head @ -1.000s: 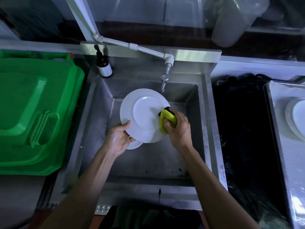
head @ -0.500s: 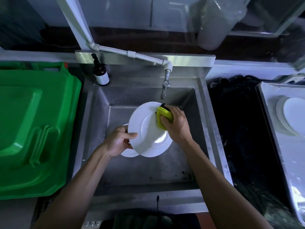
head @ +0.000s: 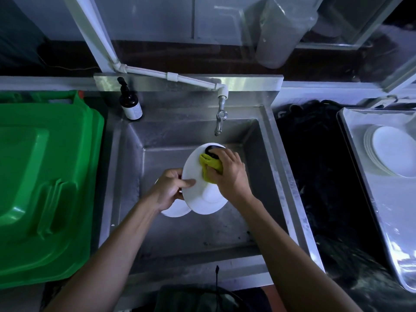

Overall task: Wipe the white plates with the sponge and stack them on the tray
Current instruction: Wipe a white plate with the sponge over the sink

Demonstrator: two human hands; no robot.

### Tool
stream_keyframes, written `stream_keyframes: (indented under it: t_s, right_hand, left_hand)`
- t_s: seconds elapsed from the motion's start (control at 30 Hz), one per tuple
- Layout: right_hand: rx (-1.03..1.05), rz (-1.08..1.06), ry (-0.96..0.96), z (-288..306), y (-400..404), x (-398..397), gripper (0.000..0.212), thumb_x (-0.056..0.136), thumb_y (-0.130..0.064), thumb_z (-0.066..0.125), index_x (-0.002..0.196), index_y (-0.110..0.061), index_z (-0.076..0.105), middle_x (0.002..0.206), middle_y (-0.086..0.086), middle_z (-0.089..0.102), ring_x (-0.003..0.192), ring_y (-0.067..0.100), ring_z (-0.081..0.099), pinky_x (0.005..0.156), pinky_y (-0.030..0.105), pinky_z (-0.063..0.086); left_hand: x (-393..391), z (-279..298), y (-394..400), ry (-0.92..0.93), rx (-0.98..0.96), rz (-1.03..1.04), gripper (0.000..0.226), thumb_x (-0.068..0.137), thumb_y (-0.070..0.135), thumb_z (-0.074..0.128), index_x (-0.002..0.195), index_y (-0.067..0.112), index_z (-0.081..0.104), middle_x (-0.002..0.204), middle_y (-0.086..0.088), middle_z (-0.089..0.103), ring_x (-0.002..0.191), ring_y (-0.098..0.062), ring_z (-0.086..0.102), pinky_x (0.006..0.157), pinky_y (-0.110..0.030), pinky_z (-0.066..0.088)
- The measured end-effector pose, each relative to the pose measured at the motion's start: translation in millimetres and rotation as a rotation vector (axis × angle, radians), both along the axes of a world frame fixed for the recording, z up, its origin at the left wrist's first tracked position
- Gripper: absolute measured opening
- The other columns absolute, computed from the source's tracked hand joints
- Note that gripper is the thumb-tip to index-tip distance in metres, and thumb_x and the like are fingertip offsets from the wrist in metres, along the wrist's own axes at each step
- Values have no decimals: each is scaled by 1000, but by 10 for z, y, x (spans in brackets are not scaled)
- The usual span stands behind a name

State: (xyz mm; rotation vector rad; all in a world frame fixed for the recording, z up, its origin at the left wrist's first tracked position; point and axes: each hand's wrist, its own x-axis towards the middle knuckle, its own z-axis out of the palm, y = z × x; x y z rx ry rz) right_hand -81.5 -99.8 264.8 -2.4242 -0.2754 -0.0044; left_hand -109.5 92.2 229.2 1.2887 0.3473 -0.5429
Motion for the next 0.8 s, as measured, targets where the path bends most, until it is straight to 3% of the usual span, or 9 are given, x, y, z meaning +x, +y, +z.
stream_keyframes:
  t_s: [0.13,0.23,0.33,0.43,0.57,0.8]
  right_hand:
    - [-1,-26,7,22,-78,-58,41,80,-27,75,120,-20,67,119,-4,65,102,26,55,84,48,48]
    - [-36,-50,-18,26,-179,-120,38,80,-27,76,117,-20,69,111,-4,66,99,26,55,81,48,47]
    - [-72,-67,-43,21,-331,-180,38,82,-29,75,118,-21,69,112,-6,66,102,24,55,81,47,46]
    - [-113,-86,-49,29,-533,-232,41,81,-29,75,121,-23,68,115,-6,66,104,22,56,83,47,46]
    - [-144,-150,-51,71,-848,-323,40,81,-29,73,121,-25,67,117,-9,64,107,22,55,86,46,44]
    - [-169,-237,-71,158,-1550,-454,43,80,-30,74,121,-26,67,118,-10,64,109,20,55,87,46,44]
  left_hand:
    - [85,30,-185,-78,152,-36,24,91,-1,67,97,20,78,97,-4,79,86,-21,76,63,-35,59]
    - [143,30,-304,-135,270,-76,30,93,2,65,86,27,80,95,-1,79,89,-19,75,70,-36,58]
    - [206,22,-397,-210,441,-131,11,93,11,64,90,14,74,92,-7,77,88,-29,70,76,-42,54]
    - [258,43,-502,-310,623,-208,14,92,16,64,83,5,64,73,-1,61,70,-20,53,64,-32,40]
    - [319,178,-728,-501,852,-279,44,90,12,64,61,17,32,53,6,33,53,-16,31,51,-34,22]
    - [440,431,-1384,-690,1007,-412,42,91,9,59,64,19,27,55,1,36,59,-31,38,52,-36,25]
